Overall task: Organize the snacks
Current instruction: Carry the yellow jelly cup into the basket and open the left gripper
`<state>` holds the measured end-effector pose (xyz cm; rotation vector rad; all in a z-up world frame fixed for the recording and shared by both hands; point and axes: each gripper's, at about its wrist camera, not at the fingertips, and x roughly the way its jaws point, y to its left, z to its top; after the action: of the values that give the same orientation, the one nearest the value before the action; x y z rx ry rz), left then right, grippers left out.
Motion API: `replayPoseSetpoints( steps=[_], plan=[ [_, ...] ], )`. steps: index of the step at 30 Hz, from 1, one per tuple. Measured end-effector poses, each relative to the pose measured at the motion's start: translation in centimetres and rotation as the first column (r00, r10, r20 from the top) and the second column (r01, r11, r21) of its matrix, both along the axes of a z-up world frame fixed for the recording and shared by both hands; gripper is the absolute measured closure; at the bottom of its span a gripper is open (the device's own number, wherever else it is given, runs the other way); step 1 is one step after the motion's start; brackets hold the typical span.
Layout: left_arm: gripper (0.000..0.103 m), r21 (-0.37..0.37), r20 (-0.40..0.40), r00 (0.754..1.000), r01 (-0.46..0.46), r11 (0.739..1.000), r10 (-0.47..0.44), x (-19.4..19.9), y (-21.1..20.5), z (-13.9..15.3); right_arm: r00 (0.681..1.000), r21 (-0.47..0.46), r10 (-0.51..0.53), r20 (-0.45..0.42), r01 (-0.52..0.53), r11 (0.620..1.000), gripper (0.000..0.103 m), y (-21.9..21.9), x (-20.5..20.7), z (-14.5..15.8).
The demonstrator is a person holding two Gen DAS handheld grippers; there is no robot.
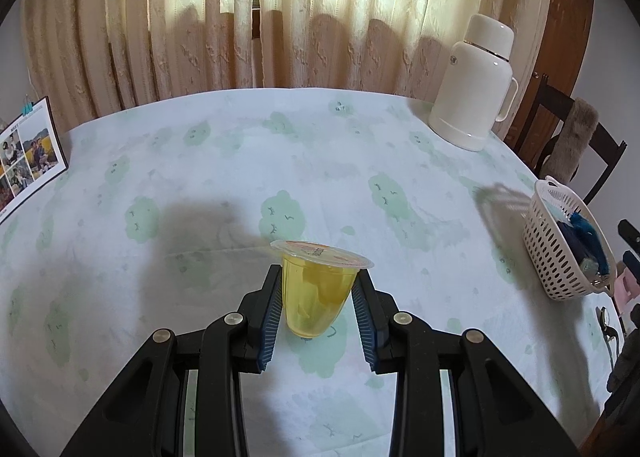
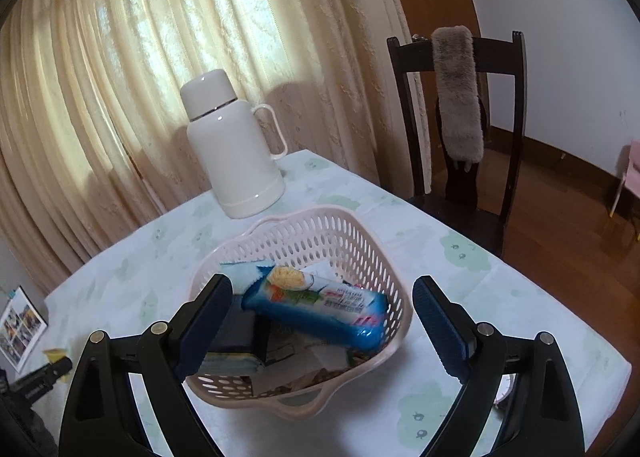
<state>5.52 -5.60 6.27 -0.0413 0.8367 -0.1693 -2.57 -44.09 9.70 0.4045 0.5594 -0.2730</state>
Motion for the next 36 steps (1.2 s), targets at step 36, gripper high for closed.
replayPoseSetpoints(
  steps=[36],
  plan=[
    [0.072,0.014,0.052,0.904,0.425,0.905,-0.425,-2.2,-20.5,4.2,0.962,-0.1,-0.21,0.175,0.23,0.968,0.011,-3.5,-4.9,-1.8]
  ],
)
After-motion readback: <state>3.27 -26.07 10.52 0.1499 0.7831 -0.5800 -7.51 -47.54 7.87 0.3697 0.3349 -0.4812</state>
